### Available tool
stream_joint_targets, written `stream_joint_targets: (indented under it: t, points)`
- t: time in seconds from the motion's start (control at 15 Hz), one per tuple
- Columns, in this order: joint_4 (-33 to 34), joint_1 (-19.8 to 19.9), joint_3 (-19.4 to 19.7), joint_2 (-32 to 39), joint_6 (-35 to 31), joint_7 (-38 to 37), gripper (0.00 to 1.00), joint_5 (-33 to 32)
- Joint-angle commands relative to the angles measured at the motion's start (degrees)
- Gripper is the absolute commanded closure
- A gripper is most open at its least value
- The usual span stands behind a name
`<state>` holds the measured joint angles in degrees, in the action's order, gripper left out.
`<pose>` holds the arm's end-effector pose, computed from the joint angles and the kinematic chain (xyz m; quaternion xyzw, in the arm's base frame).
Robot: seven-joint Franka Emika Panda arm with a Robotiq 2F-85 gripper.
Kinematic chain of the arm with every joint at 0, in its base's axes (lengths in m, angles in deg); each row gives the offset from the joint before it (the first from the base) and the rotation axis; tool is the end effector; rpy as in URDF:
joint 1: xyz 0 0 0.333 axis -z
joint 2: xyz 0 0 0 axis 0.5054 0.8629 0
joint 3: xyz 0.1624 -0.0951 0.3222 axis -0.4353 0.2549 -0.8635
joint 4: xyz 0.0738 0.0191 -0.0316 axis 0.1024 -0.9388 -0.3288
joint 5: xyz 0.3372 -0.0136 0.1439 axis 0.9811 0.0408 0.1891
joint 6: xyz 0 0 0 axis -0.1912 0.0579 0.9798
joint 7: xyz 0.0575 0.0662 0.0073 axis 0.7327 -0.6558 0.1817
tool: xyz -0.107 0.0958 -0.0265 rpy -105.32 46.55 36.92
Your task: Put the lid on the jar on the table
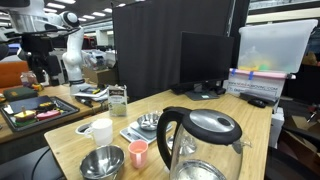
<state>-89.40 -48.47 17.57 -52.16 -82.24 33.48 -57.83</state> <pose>0.2794 0.2658 0.4370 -0.9901 -0.1383 -0.0224 0.0013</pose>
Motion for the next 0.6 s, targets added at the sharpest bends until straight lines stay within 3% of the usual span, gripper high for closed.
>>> stream_joint_targets:
  t: [0.0,0.2,0.27,0.53]
  points:
    - [5.43,2.81,-1.24,9.55,-3.60,-5.15,0.00,-5.66]
    - [10.06,3.22,-0.23,16.84,-4.58,-8.77,0.00,-10.58]
    - [6.68,1.90,0.71,12.87,-5.17,-6.73,0.00,-8.61]
    - [9.69,1.87,1.17,17.18,-5.12,-7.69,0.00,-9.55]
